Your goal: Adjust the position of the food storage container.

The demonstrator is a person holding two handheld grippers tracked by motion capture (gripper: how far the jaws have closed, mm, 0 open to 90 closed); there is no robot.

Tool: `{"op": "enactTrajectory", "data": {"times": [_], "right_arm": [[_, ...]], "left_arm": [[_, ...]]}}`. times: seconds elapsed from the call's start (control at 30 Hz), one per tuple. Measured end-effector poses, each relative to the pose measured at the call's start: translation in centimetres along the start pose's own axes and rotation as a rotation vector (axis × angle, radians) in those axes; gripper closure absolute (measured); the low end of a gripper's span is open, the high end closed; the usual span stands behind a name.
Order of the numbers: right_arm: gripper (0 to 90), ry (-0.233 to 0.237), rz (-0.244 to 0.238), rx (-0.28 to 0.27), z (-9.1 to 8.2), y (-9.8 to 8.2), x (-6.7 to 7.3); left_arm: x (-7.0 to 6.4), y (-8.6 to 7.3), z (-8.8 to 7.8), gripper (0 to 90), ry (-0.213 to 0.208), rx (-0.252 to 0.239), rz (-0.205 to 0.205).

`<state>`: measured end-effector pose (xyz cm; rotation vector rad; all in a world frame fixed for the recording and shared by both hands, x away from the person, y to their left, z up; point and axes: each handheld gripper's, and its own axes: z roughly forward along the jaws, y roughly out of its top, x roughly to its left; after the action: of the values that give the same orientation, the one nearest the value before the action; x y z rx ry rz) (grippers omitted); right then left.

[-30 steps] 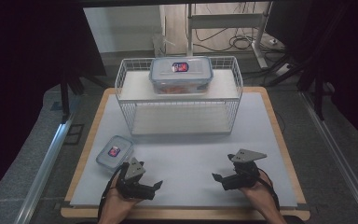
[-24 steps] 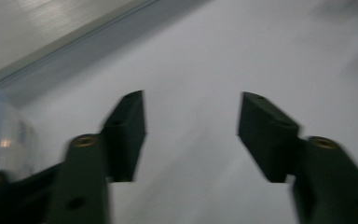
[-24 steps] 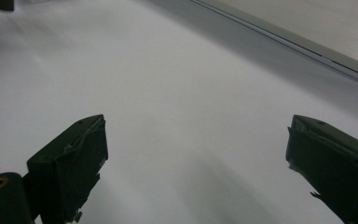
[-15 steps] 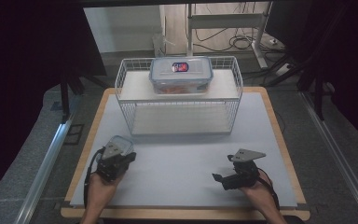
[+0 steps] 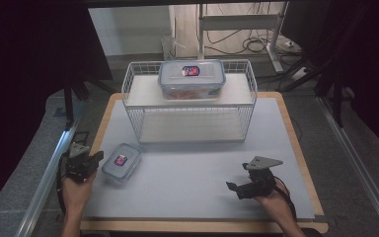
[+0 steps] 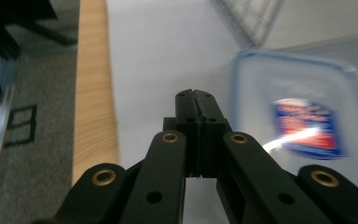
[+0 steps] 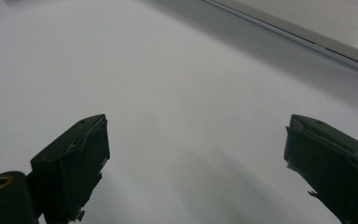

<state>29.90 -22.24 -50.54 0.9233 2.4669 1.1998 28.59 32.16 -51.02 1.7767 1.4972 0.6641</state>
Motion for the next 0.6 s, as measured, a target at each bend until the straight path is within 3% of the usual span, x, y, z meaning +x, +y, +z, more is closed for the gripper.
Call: {"op": "enactTrajectory", "data": {"times": [0.13,0.2,0.33,0.4,0.6], "right_arm": [[6.5,0.005,-0.006,0.005,0.2,0.0,0.1],[6.5,0.006,-0.011,0.008,0.2,0.0,0.2],[6.5,0.004,-0.011,0.01,0.2,0.0,0.2],[6.5,0.003,-0.008,0.008,0.1,0.0,0.1],[6.5,0.003,-0.01,0.007,0.1,0.0,0.0]], "left_arm": [[1.4,-0.5,1.7,89.9,-0.02,0.055,-0.039],[1.3,-0.7,2.6,89.9,-0.07,0.088,-0.048],[0.5,-0.5,2.8,89.9,-0.08,0.116,-0.014],[0.2,-0.5,2.8,89.9,-0.112,0.115,-0.027],[-2.7,-0.3,2.9,89.9,-0.197,0.135,0.014]]}}
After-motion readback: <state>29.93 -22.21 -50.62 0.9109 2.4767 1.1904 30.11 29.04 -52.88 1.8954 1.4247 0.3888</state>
